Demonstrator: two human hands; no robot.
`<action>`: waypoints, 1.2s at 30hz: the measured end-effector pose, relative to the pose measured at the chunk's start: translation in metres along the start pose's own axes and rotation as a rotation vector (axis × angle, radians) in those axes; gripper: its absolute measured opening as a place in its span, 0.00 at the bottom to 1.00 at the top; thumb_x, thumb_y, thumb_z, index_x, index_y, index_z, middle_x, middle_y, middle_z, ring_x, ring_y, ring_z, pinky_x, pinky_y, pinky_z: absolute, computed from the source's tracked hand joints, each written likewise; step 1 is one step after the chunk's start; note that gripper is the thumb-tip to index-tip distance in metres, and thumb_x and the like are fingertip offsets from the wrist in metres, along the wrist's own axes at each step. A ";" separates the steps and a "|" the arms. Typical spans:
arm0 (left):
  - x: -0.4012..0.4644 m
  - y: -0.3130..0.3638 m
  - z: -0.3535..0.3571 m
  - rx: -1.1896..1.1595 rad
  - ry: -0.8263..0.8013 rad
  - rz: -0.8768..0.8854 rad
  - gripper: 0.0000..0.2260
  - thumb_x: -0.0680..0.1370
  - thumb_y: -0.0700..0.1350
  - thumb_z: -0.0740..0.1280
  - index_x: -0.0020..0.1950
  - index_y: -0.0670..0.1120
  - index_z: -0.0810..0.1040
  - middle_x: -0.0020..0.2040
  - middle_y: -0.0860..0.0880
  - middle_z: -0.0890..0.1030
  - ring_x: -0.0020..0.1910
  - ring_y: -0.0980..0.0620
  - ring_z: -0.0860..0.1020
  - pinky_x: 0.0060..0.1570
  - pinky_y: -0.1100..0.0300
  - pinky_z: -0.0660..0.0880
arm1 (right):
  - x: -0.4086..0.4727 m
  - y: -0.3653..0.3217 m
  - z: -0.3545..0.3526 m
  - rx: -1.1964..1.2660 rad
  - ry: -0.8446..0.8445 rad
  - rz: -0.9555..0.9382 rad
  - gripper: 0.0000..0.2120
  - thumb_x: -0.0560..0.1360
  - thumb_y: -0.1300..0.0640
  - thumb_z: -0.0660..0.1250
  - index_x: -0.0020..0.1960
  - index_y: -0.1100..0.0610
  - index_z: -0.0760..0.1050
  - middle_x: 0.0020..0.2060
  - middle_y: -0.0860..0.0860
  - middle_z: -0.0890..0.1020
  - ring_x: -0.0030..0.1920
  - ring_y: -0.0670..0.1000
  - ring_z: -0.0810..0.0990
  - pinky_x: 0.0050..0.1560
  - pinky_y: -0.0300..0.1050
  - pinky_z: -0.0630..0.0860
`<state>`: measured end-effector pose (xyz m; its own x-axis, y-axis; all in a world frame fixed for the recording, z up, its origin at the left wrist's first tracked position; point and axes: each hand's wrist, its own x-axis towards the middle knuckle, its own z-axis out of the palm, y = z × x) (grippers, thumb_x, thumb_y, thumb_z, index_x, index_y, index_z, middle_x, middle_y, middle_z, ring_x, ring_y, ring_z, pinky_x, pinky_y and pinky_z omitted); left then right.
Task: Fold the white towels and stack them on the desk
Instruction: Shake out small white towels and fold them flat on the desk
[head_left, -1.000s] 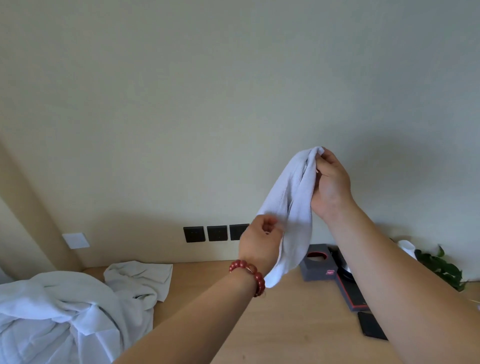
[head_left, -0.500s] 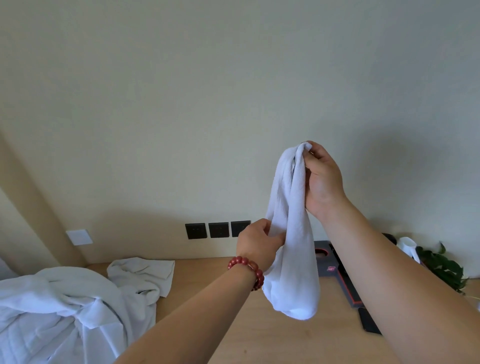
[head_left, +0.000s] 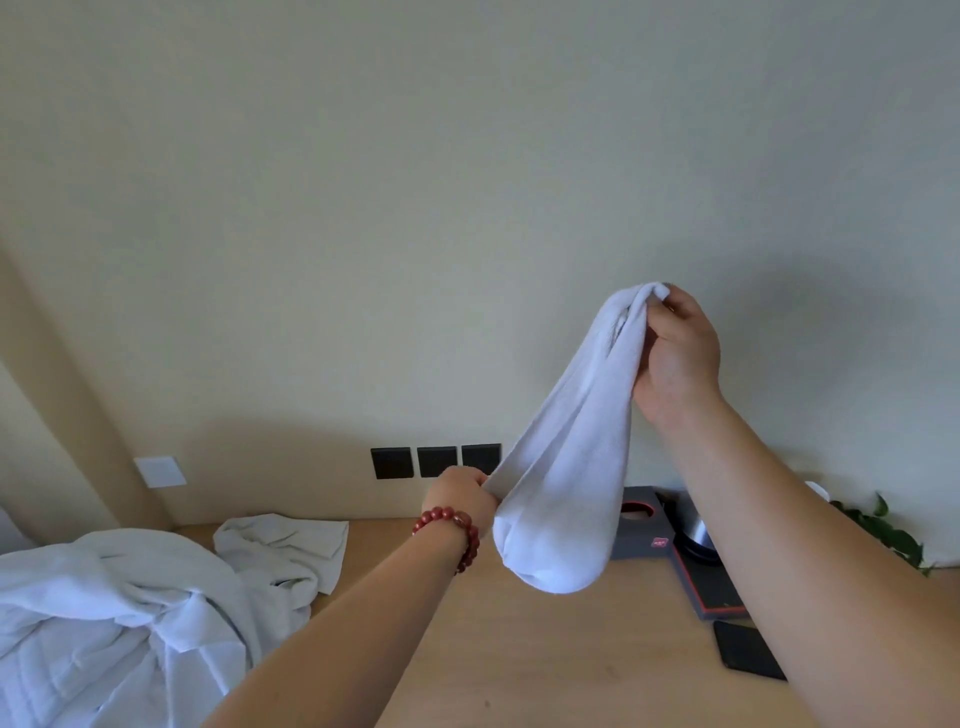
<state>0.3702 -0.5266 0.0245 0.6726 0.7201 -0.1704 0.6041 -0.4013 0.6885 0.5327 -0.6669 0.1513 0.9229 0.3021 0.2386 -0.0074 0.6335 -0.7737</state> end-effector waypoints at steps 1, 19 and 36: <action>0.005 -0.003 -0.009 0.009 0.009 -0.011 0.09 0.73 0.40 0.64 0.37 0.46 0.82 0.35 0.48 0.82 0.34 0.51 0.78 0.32 0.62 0.75 | 0.005 0.002 -0.007 -0.139 0.031 -0.026 0.07 0.78 0.65 0.64 0.48 0.57 0.79 0.38 0.50 0.80 0.38 0.49 0.79 0.42 0.43 0.76; 0.057 0.024 -0.182 0.296 0.480 0.011 0.04 0.75 0.46 0.72 0.43 0.47 0.86 0.39 0.48 0.84 0.33 0.51 0.78 0.30 0.62 0.71 | 0.029 -0.007 -0.040 -1.558 -0.303 -0.084 0.10 0.72 0.64 0.68 0.47 0.51 0.82 0.44 0.49 0.82 0.48 0.53 0.79 0.48 0.42 0.72; 0.080 -0.021 -0.182 0.126 0.019 -0.162 0.12 0.77 0.55 0.66 0.47 0.46 0.79 0.27 0.50 0.78 0.23 0.53 0.75 0.28 0.63 0.74 | 0.028 -0.013 -0.050 -1.390 -0.347 0.175 0.07 0.70 0.64 0.76 0.44 0.54 0.83 0.43 0.56 0.85 0.47 0.59 0.85 0.56 0.57 0.82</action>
<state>0.3333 -0.3579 0.1251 0.5549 0.7909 -0.2579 0.7534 -0.3463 0.5590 0.5782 -0.7023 0.1387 0.8094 0.5847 0.0538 0.4516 -0.5614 -0.6935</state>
